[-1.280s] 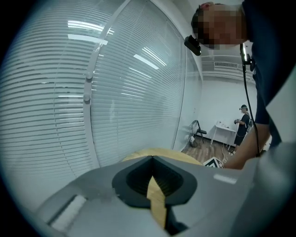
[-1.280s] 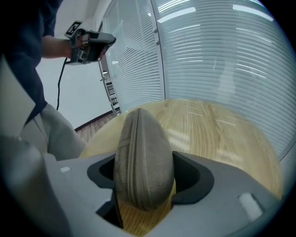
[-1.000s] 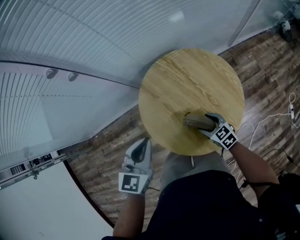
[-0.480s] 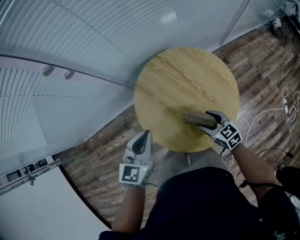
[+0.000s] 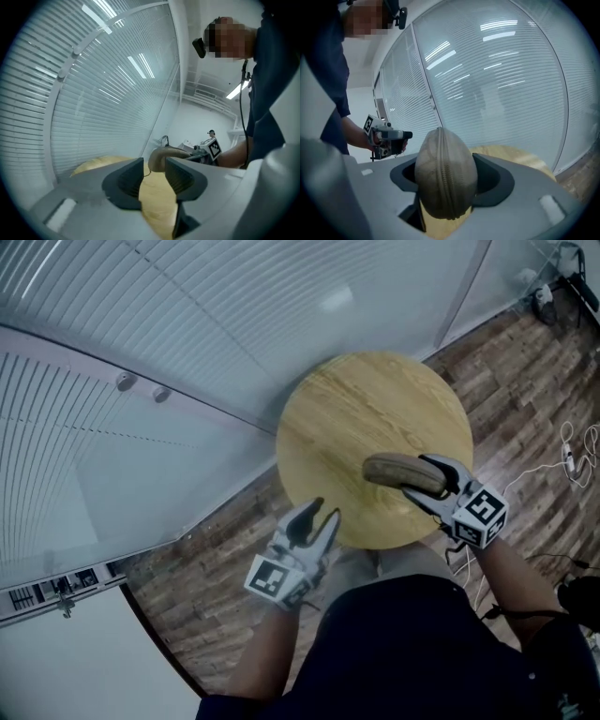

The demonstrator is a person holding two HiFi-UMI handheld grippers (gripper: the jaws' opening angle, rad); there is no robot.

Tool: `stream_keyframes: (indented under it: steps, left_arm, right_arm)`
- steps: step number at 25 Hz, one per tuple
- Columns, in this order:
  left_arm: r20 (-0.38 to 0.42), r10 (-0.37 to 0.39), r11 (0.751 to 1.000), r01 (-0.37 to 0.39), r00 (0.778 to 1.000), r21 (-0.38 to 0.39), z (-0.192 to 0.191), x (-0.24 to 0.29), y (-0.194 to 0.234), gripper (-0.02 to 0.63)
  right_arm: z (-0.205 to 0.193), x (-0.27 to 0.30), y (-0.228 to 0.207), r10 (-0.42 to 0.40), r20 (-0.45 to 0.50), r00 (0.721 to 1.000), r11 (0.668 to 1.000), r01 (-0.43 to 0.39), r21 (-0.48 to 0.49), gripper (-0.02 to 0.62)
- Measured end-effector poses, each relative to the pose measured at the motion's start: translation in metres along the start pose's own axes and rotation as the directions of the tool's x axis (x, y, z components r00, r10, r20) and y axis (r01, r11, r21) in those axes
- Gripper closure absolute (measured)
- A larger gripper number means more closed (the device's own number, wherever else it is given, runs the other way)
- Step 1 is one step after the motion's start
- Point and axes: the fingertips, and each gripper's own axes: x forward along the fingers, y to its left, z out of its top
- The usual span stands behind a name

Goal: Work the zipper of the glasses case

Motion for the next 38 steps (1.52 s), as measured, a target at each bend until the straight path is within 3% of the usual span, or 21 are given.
stream_keyframes:
  steps: [4,9,14,16,20,30,34,38]
  left_arm:
    - [0.079,-0.107,0.994,0.109,0.991,-0.022,0.025,0.011,-0.025,0.44]
    - [0.081,-0.158,0.986,0.161,0.984,-0.038,0.033,0.014,-0.028,0.401]
    - [0.121,-0.22,0.964,0.235,0.968,-0.127,0.051,0.019,-0.046,0.354]
    - [0.159,-0.275,0.941,0.299,0.948,-0.157,0.064,0.017,-0.054,0.356]
    - [0.268,-0.377,0.884,0.43,0.887,-0.181,0.094,0.009,-0.078,0.356]
    - [0.417,-0.5,0.774,0.607,0.759,-0.178,0.155,0.018,-0.111,0.325]
    - [0.443,-0.536,0.759,0.64,0.719,-0.121,0.18,0.018,-0.127,0.319]
    - [0.457,-0.543,0.759,0.644,0.705,-0.092,0.196,0.018,-0.132,0.318]
  right_arm:
    - [0.042,-0.012,0.02,0.013,0.08,0.997,1.0,-0.013,-0.005,0.304]
    - [0.087,-0.019,0.047,0.042,0.18,0.983,0.999,-0.037,-0.027,0.304]
    - [0.116,-0.035,0.065,0.076,0.243,0.967,0.997,-0.07,-0.033,0.304]
    - [0.128,-0.036,0.074,0.1,0.275,0.956,0.995,-0.094,-0.033,0.304]
    - [0.151,-0.048,0.099,0.168,0.353,0.92,0.986,-0.163,-0.045,0.304]
    - [0.189,-0.061,0.121,0.255,0.465,0.848,0.965,-0.255,-0.065,0.304]
    - [0.194,-0.065,0.129,0.285,0.501,0.817,0.953,-0.298,-0.057,0.304]
    - [0.201,-0.067,0.131,0.304,0.55,0.778,0.936,-0.351,-0.02,0.304]
